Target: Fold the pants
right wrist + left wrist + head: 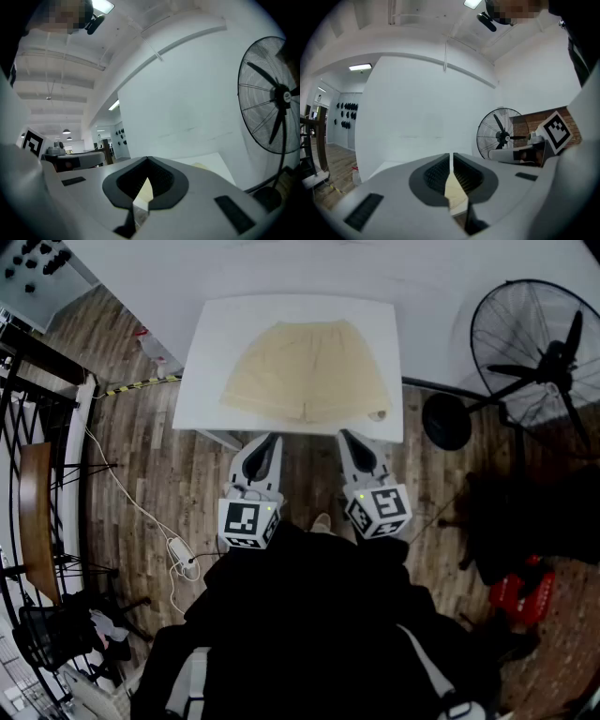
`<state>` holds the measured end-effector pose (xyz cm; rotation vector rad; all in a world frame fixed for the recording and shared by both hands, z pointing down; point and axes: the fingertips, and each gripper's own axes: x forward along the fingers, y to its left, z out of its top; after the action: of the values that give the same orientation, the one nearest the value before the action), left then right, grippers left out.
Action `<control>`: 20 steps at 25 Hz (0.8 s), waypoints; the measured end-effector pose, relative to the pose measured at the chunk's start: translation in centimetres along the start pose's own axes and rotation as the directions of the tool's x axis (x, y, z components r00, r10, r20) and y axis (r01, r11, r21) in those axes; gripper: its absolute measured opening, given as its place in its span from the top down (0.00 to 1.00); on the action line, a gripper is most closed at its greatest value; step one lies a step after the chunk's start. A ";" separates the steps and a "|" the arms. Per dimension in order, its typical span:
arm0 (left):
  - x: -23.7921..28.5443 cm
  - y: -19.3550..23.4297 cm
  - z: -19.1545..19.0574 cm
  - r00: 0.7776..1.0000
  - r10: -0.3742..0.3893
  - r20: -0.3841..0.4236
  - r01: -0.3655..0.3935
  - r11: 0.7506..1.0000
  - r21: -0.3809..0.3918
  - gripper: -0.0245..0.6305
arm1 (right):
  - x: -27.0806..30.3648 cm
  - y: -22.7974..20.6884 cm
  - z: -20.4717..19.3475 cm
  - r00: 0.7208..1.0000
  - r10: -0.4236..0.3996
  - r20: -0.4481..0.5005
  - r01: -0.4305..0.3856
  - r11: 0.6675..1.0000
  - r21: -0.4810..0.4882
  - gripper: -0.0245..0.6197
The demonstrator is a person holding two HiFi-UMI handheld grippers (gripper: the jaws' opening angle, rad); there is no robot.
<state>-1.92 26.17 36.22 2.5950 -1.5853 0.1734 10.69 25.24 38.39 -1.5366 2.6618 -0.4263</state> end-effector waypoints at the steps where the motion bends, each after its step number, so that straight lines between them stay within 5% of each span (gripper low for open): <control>1: 0.2 0.0 0.1 1.000 0.003 0.002 -0.003 1.000 0.004 0.93 | 0.1 -0.1 0.1 1.000 0.003 0.002 -0.003 1.000 0.004 0.97; 13: 2.3 -0.5 0.6 1.000 -0.009 0.002 0.009 1.000 -0.017 0.93 | 1.8 -0.8 0.7 1.000 0.006 0.003 -0.006 1.000 0.022 0.97; 20: 6.0 3.6 -0.3 0.998 -0.068 -0.003 0.068 0.998 0.000 0.93 | 5.6 -2.1 0.1 0.997 -0.070 -0.014 0.070 0.997 0.020 0.97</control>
<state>-2.42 19.29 37.51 2.6425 -1.4936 0.1719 9.65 19.44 39.37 -1.6313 2.6114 -0.4667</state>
